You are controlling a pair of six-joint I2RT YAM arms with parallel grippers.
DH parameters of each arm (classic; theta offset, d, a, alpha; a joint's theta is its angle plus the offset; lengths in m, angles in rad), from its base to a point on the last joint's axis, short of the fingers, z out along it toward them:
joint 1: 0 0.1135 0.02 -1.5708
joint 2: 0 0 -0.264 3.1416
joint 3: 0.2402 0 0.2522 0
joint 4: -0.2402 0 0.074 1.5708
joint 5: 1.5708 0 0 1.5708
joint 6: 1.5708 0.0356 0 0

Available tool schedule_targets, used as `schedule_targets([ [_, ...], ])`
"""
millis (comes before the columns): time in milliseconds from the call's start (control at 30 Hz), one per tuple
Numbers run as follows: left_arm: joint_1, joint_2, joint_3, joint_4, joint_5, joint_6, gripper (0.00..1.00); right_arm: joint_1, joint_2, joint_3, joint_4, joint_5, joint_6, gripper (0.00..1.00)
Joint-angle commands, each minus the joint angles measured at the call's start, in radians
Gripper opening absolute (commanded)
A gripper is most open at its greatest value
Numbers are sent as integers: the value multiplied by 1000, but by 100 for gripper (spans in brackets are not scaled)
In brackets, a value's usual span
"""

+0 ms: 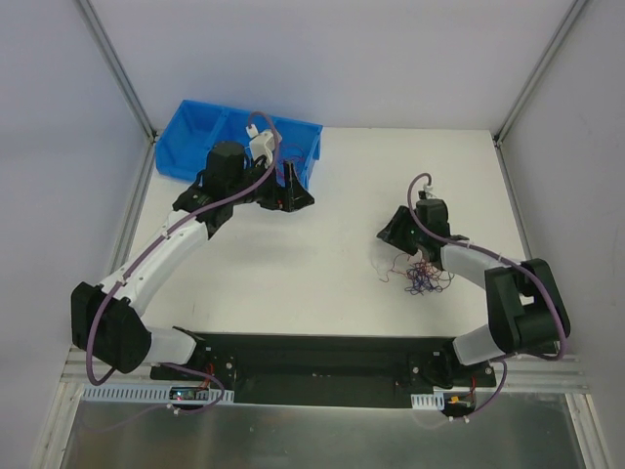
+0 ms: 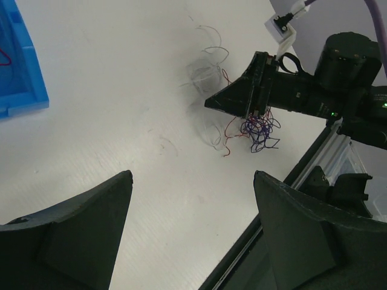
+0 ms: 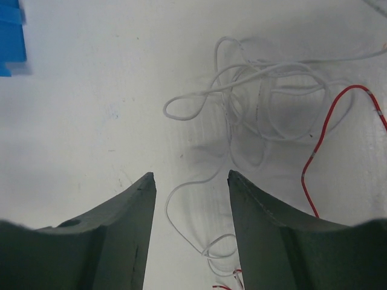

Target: Untangle the cables

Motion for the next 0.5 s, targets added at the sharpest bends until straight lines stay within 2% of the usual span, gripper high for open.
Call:
schedule_targets([
  [0, -22, -27, 4, 29, 41, 20, 80, 7, 29, 94, -91, 40, -16, 54],
  [133, -48, -21, 4, 32, 52, -3, 80, 7, 75, 171, -142, 94, -17, 54],
  [300, -54, 4, 15, 37, 107, -24, 76, 5, 100, 223, -157, 256, 4, 55],
  [400, -54, 5, 10, 40, 101, -20, 76, 8, 164, 300, -170, 248, 4, 57],
  [433, -54, 8, 10, 40, 99, -20, 76, 10, 198, 327, -173, 229, 7, 53],
  [467, -54, 13, 12, 39, 102, -20, 75, 13, 221, 347, -170, 212, 15, 42],
])
